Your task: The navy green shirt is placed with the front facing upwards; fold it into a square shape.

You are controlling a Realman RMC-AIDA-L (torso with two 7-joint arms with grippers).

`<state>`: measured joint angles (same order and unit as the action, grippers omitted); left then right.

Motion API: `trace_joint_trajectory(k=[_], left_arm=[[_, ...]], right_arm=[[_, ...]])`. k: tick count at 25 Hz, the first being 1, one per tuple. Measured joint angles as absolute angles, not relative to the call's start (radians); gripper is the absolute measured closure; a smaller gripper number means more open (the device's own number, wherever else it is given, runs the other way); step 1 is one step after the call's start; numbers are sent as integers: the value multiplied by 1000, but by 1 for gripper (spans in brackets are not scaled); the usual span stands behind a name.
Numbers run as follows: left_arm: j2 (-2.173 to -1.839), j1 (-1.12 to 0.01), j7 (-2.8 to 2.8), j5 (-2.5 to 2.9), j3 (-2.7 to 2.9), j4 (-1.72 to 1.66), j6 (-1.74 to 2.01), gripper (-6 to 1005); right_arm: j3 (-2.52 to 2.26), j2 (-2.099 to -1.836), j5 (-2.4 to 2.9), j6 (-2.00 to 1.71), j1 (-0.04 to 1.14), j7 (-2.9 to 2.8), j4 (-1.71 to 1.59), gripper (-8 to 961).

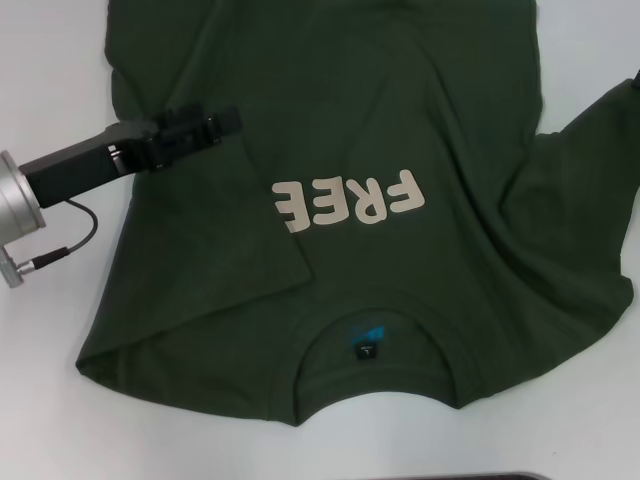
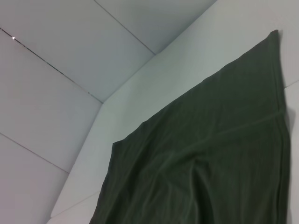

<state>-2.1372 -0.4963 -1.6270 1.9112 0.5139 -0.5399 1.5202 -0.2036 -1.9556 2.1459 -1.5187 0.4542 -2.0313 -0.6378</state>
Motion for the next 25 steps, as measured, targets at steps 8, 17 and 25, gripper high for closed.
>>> trace_joint_trajectory(k=[8,17,25], left_arm=[[-2137,-495,-1624,1911,514,-540,1520,96],[-2137,-502,-1624,1911,516,-540,1520,97],[-2137,-502,-1625,1911,523,-540,1520,98]], right_arm=[[-209,-1969,2146,-1535,465,-2034,-637,868],[-272,-2012,2147,-1519,522,-2026,-636,855],[-347,-2056,2146,-1465,574,-2023,-627,844]])
